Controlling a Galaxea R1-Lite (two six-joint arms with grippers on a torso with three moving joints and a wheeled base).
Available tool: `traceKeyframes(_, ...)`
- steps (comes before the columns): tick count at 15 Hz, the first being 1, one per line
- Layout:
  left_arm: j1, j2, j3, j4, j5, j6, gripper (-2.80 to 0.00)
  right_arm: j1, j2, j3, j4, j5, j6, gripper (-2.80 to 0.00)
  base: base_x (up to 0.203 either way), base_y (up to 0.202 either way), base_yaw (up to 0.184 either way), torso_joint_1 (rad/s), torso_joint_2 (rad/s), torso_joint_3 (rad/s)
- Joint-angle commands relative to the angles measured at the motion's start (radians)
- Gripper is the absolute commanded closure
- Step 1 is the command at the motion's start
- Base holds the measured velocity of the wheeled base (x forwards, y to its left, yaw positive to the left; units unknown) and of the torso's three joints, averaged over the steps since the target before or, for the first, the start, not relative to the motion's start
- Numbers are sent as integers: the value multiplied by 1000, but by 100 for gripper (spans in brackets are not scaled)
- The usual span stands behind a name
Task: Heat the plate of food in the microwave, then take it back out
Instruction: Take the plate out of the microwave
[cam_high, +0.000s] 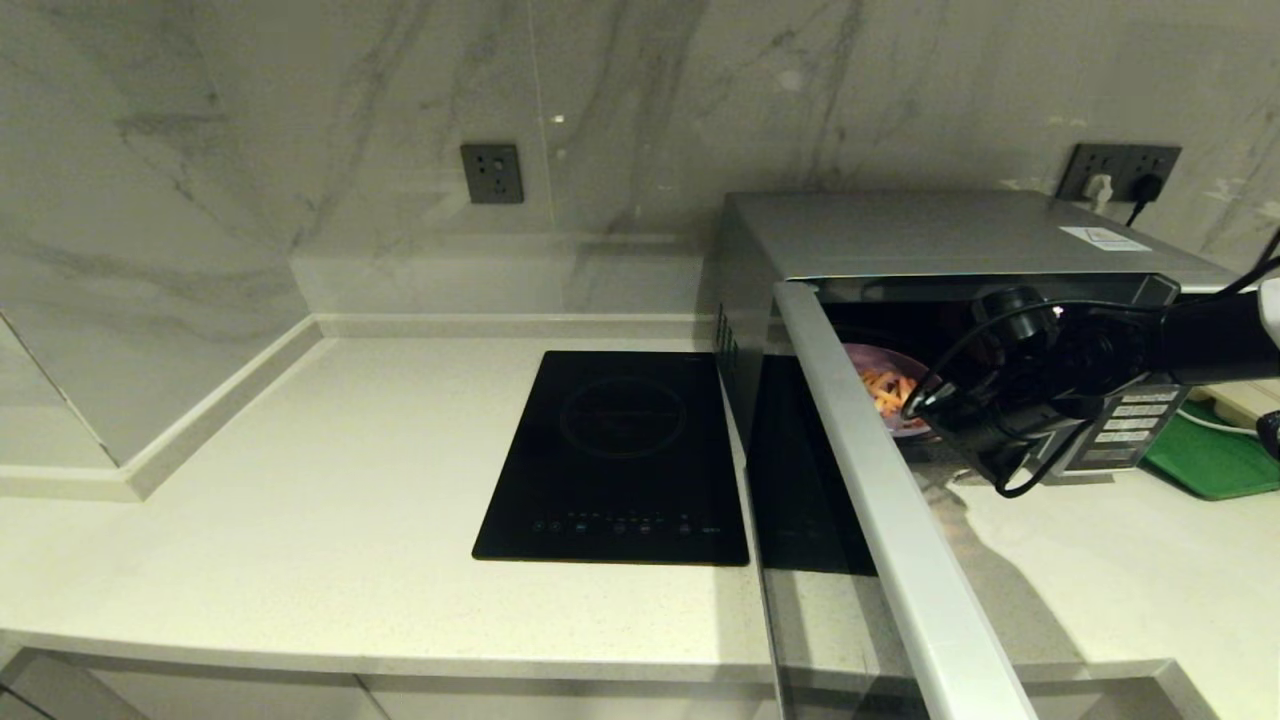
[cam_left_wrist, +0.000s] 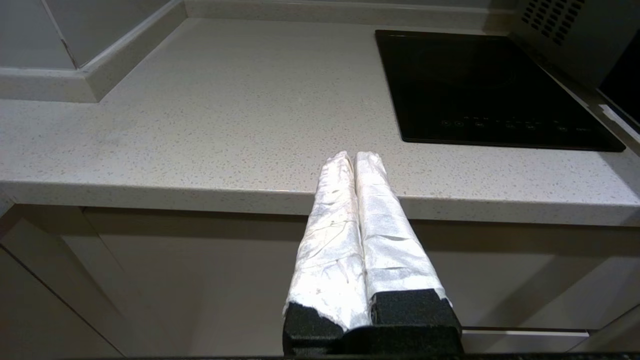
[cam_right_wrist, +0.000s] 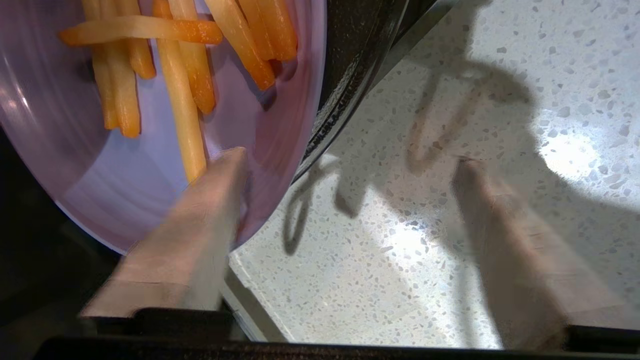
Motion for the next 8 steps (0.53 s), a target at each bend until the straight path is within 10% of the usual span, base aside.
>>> traceKeyframes(1, 0, 0, 0, 0, 0, 0, 0, 0, -2, 1, 2, -1, 6, 0, 0, 0, 0, 0, 0, 0)
traceKeyframes(8, 0, 0, 0, 0, 0, -1, 0, -1, -4, -13, 1, -3, 8, 0, 0, 0, 0, 0, 0, 0)
